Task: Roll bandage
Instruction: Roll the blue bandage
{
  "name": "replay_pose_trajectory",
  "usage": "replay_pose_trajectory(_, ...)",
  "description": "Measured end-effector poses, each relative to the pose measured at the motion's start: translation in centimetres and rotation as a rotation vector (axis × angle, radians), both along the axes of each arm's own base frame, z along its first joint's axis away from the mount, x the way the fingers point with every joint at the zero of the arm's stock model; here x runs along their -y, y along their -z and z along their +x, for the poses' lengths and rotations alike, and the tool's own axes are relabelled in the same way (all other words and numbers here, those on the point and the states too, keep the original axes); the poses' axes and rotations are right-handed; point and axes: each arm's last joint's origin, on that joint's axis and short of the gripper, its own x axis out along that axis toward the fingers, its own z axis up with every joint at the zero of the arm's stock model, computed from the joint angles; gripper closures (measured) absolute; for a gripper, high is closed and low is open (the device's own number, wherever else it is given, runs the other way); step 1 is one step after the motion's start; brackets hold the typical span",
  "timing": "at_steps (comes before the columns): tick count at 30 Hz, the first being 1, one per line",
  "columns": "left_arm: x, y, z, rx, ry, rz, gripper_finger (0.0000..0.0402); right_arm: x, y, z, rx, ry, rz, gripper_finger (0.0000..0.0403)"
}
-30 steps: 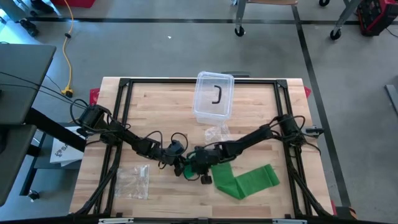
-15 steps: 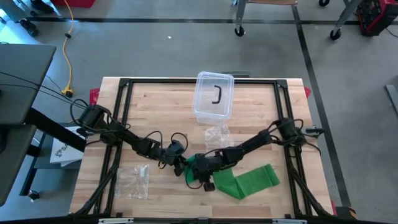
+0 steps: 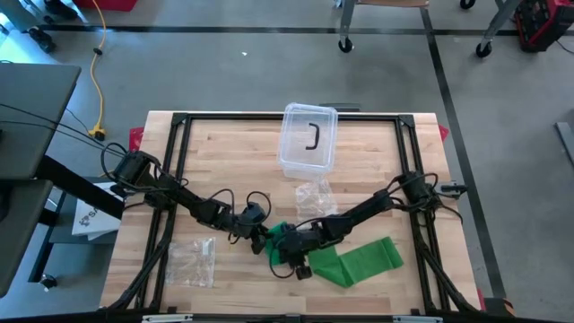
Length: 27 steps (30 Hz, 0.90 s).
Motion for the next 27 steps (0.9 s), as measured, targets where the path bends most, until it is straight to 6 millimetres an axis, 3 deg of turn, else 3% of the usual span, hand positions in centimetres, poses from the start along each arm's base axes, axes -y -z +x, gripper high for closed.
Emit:
replay_pose_trajectory(6,0.0,0.0,0.0,-0.001,0.0,0.001,0.0346,-0.1,0.0,-0.1,-0.01,-0.016,0.02,0.029)
replay_pose_trajectory(20,0.0,0.0,0.0,-0.003,0.0,0.001,0.0346,-1.1,0.1,-0.5,0.011,-0.147,-0.008,0.0328)
replay_pose_trajectory(27,0.0,0.0,0.0,-0.003,0.0,0.001,0.0346,-1.6,0.2,-0.8,-0.01,-0.102,0.002,0.0329)
